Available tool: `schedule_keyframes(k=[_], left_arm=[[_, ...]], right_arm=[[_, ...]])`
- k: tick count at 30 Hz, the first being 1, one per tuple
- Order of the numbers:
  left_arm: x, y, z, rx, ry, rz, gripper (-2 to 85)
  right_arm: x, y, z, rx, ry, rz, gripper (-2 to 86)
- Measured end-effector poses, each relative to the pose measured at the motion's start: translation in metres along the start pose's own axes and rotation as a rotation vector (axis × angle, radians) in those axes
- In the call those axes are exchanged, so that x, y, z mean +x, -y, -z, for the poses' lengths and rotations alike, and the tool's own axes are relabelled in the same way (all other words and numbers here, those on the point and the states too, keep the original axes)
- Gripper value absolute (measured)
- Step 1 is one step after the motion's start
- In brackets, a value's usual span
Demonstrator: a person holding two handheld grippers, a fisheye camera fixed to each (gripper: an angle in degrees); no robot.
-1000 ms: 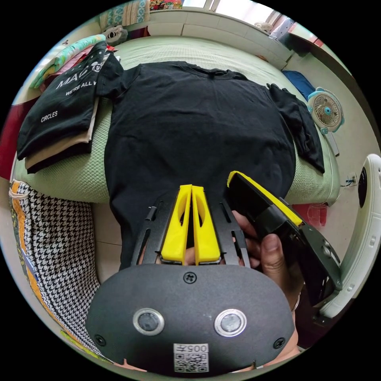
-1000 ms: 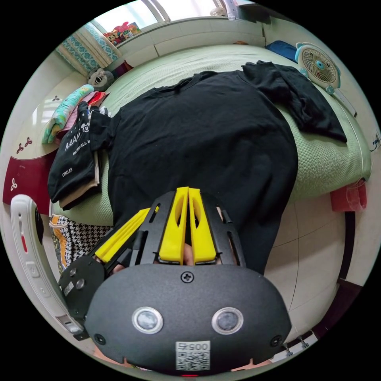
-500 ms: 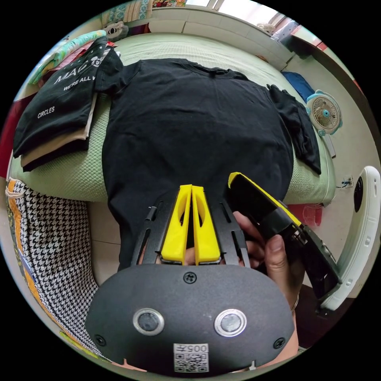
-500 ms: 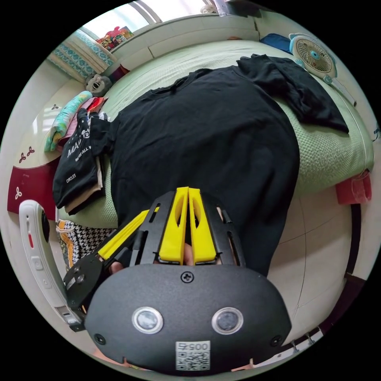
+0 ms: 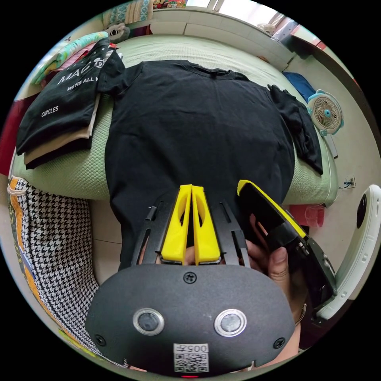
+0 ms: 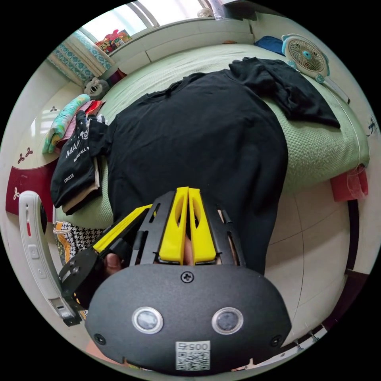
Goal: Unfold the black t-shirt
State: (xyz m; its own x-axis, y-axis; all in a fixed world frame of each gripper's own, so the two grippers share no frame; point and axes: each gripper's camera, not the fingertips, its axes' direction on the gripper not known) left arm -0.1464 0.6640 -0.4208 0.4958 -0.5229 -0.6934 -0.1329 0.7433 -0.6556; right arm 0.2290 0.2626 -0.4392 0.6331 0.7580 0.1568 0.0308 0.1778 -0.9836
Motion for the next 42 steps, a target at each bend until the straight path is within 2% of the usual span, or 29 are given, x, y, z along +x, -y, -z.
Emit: schedule_keyframes(k=[4,8,17,24,34,42], left_arm=[[-0.004,-0.001,0.002,0.001,-0.02,0.005,-0.3],[0.001,-0.003,0.005,0.0,0.036,-0.022,-0.3],[-0.019,-0.009,0.018,0.023,-0.025,0.029,-0.3],[-0.034,-0.018,0.033,0.063,-0.055,0.03,-0.3],[-0.048,-0.018,0.047,0.053,-0.066,0.03,-0.3],[-0.057,-0.017,0.061,0.049,-0.042,0.016,-0.4]], right_arm=[[-0.007,-0.012,0.009,0.041,-0.045,0.014,-1.1],[-0.017,-0.018,0.012,0.042,-0.1,0.03,-1.2],[-0.027,-0.024,0.017,0.027,-0.106,0.017,-1.2],[-0.037,-0.037,0.031,0.098,-0.09,0.019,-1.2],[-0.077,-0.056,0.04,0.206,-0.218,0.182,-1.2],[-0.067,-0.037,0.043,0.151,-0.142,0.121,-1.2]])
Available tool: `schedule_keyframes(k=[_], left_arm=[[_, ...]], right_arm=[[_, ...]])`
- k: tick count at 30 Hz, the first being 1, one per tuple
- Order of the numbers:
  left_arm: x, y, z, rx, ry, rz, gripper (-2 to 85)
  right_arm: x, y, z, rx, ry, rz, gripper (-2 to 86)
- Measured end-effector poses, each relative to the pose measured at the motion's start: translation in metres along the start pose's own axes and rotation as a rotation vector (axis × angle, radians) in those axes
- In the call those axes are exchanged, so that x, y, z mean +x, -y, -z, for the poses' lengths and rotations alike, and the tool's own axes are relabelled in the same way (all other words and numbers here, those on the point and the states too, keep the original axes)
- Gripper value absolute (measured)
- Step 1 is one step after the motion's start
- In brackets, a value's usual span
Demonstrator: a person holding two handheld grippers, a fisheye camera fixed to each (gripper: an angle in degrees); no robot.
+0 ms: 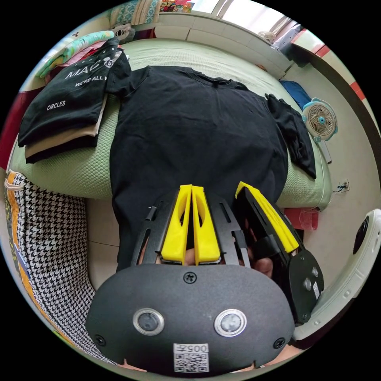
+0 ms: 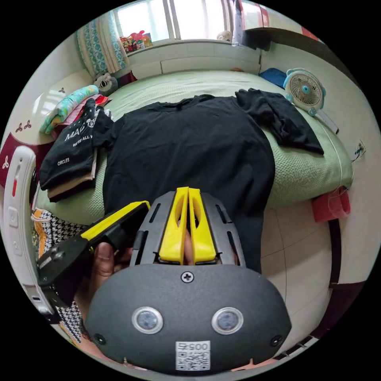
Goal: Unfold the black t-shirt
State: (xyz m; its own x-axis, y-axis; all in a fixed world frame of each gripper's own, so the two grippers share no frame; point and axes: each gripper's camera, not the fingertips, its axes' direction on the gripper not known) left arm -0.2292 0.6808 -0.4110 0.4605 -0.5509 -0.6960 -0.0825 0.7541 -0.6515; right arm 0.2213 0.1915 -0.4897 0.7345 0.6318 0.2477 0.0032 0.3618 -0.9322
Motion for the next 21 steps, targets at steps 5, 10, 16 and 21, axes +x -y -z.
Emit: schedule_keyframes(k=[5,10,16,21], left_arm=[[-0.008,0.001,0.01,-0.002,-0.008,0.0,-0.3],[-0.019,0.0,0.024,0.007,-0.009,0.007,-0.3],[-0.042,-0.009,0.051,0.101,-0.141,0.003,-0.3],[-0.066,-0.013,0.073,0.165,-0.233,0.029,-0.3]], right_arm=[[0.004,0.01,0.001,-0.011,0.025,-0.012,-1.2],[0.002,0.022,0.003,-0.011,0.012,0.007,-1.2],[0.014,0.039,-0.003,-0.054,0.092,-0.027,-1.2],[0.015,0.054,0.0,-0.032,0.122,0.004,-1.2]])
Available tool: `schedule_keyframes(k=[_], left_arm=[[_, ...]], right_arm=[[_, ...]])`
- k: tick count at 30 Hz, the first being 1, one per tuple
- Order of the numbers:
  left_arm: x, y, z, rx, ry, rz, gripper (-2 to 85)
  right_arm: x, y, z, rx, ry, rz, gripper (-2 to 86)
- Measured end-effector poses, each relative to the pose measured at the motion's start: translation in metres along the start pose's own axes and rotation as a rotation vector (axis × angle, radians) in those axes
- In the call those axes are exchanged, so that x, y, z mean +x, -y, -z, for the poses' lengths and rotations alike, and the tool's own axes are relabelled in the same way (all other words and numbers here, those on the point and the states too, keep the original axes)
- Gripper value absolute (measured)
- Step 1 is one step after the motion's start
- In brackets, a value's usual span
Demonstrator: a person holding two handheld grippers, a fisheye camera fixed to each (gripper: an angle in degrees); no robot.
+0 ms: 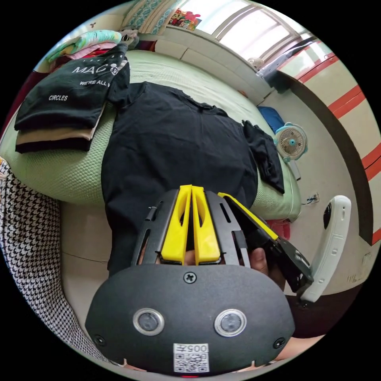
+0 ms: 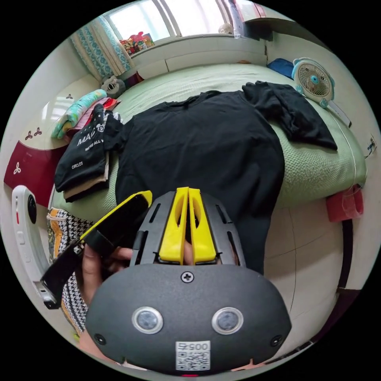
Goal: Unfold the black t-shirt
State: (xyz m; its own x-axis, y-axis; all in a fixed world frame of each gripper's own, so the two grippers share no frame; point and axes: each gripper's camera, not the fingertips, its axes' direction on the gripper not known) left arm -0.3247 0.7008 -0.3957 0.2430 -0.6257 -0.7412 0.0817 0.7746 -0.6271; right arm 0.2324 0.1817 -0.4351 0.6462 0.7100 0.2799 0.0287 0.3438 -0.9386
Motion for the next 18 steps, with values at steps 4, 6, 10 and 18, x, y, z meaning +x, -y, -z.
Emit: schedule_keyframes(k=[4,6,10,18], left_arm=[[-0.006,0.004,0.011,0.019,-0.041,-0.031,-0.3],[-0.012,0.01,0.019,0.028,-0.048,-0.03,-0.3],[-0.026,0.023,0.043,0.122,-0.065,-0.044,-0.4],[-0.088,0.099,0.082,0.205,0.094,0.077,-0.6]], right_arm=[[-0.015,0.022,-0.001,-0.113,0.045,0.142,-1.1],[-0.021,0.032,0.001,-0.115,0.052,0.18,-1.1],[-0.036,0.063,0.007,-0.048,0.131,0.306,-1.0],[-0.064,0.157,-0.016,0.06,0.238,0.362,-0.7]])
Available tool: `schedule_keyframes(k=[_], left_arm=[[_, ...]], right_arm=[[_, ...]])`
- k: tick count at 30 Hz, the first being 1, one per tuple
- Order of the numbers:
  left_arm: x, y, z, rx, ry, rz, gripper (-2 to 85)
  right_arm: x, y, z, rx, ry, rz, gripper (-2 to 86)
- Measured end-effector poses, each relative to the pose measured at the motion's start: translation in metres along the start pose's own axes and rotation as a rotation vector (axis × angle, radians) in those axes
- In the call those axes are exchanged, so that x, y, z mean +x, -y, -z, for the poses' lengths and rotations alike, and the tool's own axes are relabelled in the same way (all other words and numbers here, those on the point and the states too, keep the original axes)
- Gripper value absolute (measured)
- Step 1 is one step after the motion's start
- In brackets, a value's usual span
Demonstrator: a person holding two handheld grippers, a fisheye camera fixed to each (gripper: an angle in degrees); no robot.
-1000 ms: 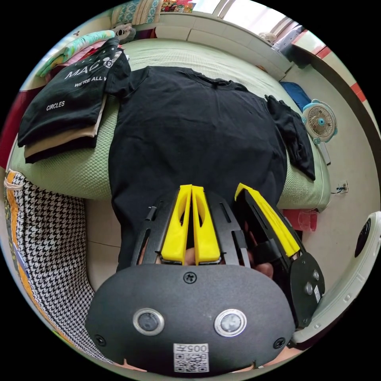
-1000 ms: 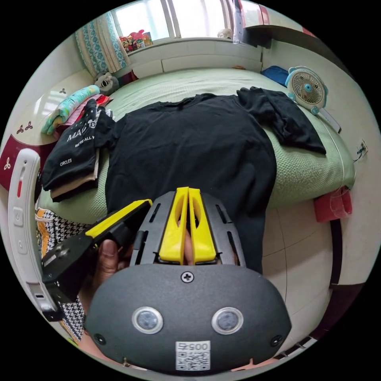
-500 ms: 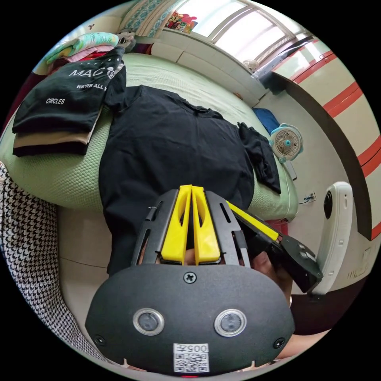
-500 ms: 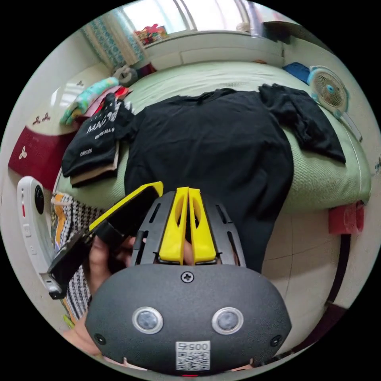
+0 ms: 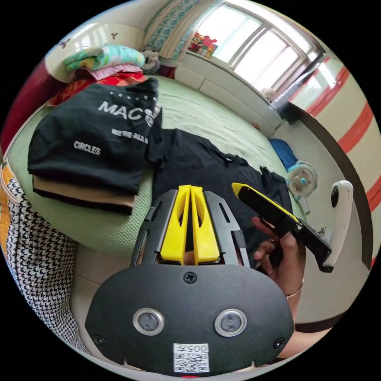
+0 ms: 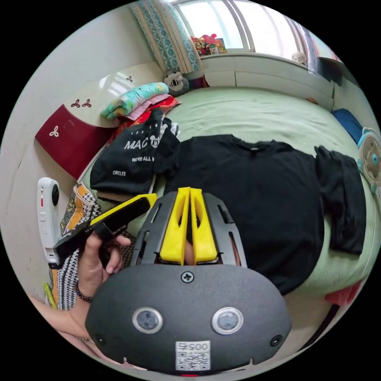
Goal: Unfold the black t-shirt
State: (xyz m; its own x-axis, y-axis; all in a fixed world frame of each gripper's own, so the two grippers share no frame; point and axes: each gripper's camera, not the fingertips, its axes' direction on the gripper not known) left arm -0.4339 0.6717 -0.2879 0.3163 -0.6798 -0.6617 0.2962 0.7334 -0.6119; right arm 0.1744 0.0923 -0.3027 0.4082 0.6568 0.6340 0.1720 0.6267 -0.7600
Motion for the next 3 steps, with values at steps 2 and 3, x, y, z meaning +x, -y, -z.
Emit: schedule_keyframes(k=[2,3], left_arm=[[-0.008,0.022,0.005,0.054,0.069,0.009,-0.4],[-0.013,0.036,0.008,0.095,0.121,0.037,-0.2]], right_arm=[[-0.002,0.027,-0.008,0.033,0.013,0.031,-0.4],[-0.005,0.047,-0.013,0.063,0.012,0.057,0.2]])
